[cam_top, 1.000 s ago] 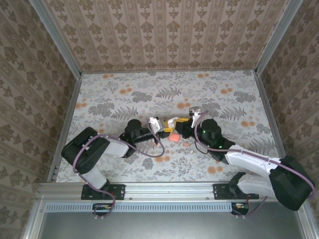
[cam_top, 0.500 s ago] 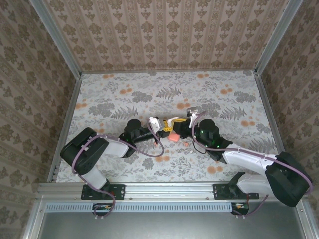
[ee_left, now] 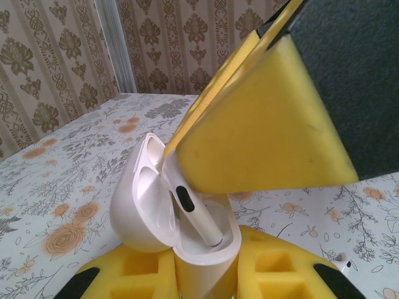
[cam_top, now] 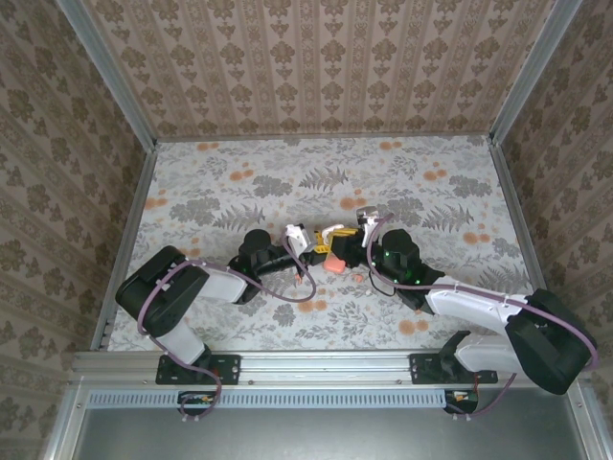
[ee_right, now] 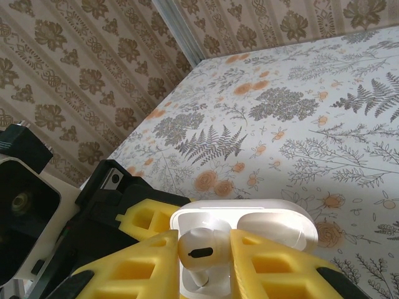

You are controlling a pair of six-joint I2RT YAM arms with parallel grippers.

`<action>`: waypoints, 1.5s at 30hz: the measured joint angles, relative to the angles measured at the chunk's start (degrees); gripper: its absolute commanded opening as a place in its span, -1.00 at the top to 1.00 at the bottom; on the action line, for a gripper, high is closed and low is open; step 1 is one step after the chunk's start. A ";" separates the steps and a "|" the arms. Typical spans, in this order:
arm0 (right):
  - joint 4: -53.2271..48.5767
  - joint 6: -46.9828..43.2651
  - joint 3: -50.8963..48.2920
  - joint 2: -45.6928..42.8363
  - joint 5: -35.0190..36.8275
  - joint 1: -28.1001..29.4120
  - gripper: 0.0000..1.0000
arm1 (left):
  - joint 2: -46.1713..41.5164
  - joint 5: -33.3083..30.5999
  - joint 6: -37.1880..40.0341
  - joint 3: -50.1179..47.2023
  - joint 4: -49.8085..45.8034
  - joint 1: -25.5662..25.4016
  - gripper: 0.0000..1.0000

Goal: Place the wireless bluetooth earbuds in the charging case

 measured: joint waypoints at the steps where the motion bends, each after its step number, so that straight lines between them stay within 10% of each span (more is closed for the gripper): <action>1: -0.02 0.00 0.00 0.00 -0.02 0.00 0.52 | 0.00 0.00 0.00 0.00 0.00 0.00 0.90; 45: -0.55 -0.31 0.00 -0.04 0.09 0.26 0.33 | -1.38 -0.66 -0.02 -0.02 -1.81 0.07 0.89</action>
